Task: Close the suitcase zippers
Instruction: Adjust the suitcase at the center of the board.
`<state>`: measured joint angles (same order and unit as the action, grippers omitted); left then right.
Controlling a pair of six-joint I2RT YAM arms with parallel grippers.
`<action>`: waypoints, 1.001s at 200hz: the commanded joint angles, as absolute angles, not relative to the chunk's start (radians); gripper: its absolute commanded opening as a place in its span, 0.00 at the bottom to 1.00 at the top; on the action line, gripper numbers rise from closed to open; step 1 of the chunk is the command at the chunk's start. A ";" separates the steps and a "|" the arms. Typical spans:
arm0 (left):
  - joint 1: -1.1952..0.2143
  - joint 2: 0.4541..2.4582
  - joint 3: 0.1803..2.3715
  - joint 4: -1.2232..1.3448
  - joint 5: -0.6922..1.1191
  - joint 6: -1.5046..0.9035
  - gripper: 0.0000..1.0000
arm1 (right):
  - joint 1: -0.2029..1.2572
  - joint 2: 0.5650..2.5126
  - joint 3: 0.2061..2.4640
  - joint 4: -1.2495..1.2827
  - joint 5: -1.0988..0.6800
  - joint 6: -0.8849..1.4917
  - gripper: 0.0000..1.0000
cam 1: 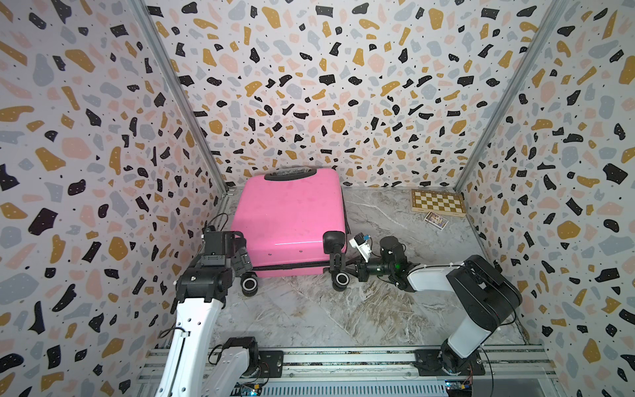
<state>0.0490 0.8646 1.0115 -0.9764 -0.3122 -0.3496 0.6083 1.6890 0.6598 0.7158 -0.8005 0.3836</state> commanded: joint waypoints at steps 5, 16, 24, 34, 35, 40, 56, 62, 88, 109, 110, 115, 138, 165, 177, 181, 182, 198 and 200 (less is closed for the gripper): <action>0.075 0.869 0.993 -0.950 -0.148 -0.332 1.00 | 0.581 1.646 0.702 0.689 -0.799 0.359 0.00; 0.077 0.878 0.981 -0.938 -0.143 -0.333 1.00 | 0.577 1.642 0.702 0.686 -0.799 0.357 0.00; 0.084 0.890 0.975 -0.930 -0.121 -0.331 1.00 | 0.573 1.639 0.702 0.685 -0.799 0.356 0.00; 0.099 0.902 0.965 -0.917 -0.076 -0.332 1.00 | 0.568 1.637 0.704 0.683 -0.798 0.355 0.00; 0.100 0.903 0.964 -0.915 -0.071 -0.333 1.00 | 0.568 1.637 0.703 0.682 -0.798 0.355 0.00; 0.105 0.909 0.955 -0.904 -0.051 -0.331 1.00 | 0.565 1.636 0.704 0.679 -0.798 0.355 0.00; 0.116 0.930 0.939 -0.888 -0.019 -0.334 0.99 | 0.555 1.634 0.707 0.672 -0.798 0.354 0.00; 0.118 0.936 0.934 -0.880 -0.013 -0.334 0.97 | 0.551 1.632 0.709 0.669 -0.797 0.353 0.00; 0.119 0.946 0.919 -0.846 0.041 -0.338 0.89 | 0.535 1.623 0.710 0.654 -0.790 0.345 0.00; 0.120 0.948 0.913 -0.825 0.125 -0.330 0.82 | 0.511 1.620 0.712 0.645 -0.781 0.347 0.00; 0.120 0.949 0.913 -0.823 0.131 -0.331 0.82 | 0.510 1.620 0.713 0.645 -0.782 0.347 0.00; 0.120 0.951 0.911 -0.821 0.155 -0.331 0.78 | 0.503 1.621 0.714 0.642 -0.783 0.347 0.00; 0.118 0.960 0.902 -0.814 0.234 -0.333 0.63 | 0.466 1.620 0.715 0.638 -0.810 0.347 0.00; 0.118 0.964 0.901 -0.822 0.254 -0.327 0.52 | 0.443 1.615 0.715 0.624 -0.845 0.334 0.00; 0.117 0.960 0.903 -0.830 0.252 -0.324 0.51 | 0.441 1.611 0.715 0.610 -0.846 0.324 0.00; 0.117 0.956 0.904 -0.832 0.252 -0.325 0.48 | 0.440 1.610 0.716 0.606 -0.848 0.320 0.00; 0.117 0.956 0.905 -0.833 0.252 -0.325 0.48 | 0.440 1.609 0.715 0.605 -0.848 0.320 0.00; 0.108 0.948 0.908 -0.836 0.274 -0.329 0.41 | 0.440 1.606 0.715 0.591 -0.864 0.320 0.00; 0.104 0.946 0.908 -0.835 0.278 -0.331 0.40 | 0.440 1.606 0.714 0.590 -0.868 0.319 0.00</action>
